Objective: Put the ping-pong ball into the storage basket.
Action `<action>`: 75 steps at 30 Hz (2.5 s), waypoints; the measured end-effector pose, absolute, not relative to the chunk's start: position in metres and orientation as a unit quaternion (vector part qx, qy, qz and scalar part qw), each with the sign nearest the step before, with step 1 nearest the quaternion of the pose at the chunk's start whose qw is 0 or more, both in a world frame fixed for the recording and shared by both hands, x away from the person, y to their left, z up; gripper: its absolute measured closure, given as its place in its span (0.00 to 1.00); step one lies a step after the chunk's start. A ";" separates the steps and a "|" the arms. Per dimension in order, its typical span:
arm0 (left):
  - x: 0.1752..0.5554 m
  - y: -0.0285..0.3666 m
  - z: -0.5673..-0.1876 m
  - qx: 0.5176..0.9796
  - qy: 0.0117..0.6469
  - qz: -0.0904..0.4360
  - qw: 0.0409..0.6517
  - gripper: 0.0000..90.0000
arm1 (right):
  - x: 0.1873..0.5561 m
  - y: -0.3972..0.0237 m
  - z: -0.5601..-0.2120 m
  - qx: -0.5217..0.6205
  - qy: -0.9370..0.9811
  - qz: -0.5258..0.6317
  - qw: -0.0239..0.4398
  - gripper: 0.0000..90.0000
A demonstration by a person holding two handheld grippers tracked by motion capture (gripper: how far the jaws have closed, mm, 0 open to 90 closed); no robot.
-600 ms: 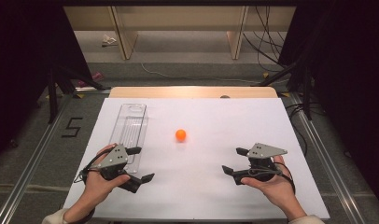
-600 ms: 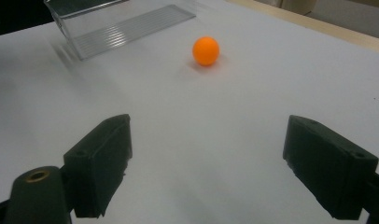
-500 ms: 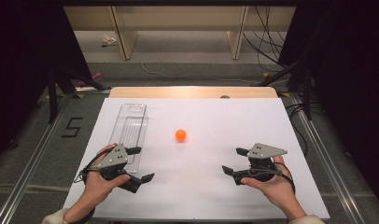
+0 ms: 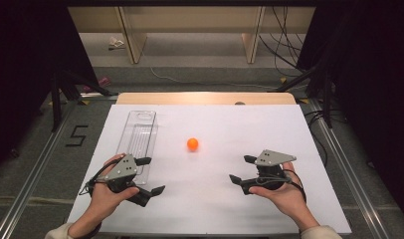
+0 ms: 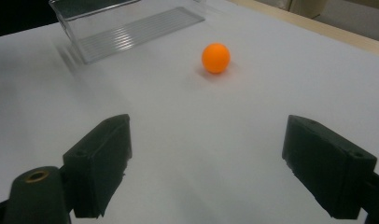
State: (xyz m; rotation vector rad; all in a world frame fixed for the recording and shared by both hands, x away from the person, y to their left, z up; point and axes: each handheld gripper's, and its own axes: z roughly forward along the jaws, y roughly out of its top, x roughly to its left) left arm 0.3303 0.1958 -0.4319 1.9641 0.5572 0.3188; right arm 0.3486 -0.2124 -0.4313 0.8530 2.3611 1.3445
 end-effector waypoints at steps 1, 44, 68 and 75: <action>0.330 0.196 -0.432 0.817 0.231 0.133 0.512 0.00 | 0.350 -0.211 -0.431 0.295 0.821 0.466 0.147 0.18; 0.329 0.194 -0.431 0.818 0.224 0.130 0.513 0.00 | 0.431 -0.134 -0.456 0.288 0.842 0.435 0.141 0.18; 0.328 0.195 -0.431 0.818 0.221 0.128 0.515 0.00 | 0.469 -0.095 -0.475 0.288 0.853 0.414 0.138 0.18; 0.328 0.195 -0.431 0.818 0.221 0.128 0.515 0.00 | 0.476 -0.086 -0.480 0.290 0.855 0.409 0.134 0.18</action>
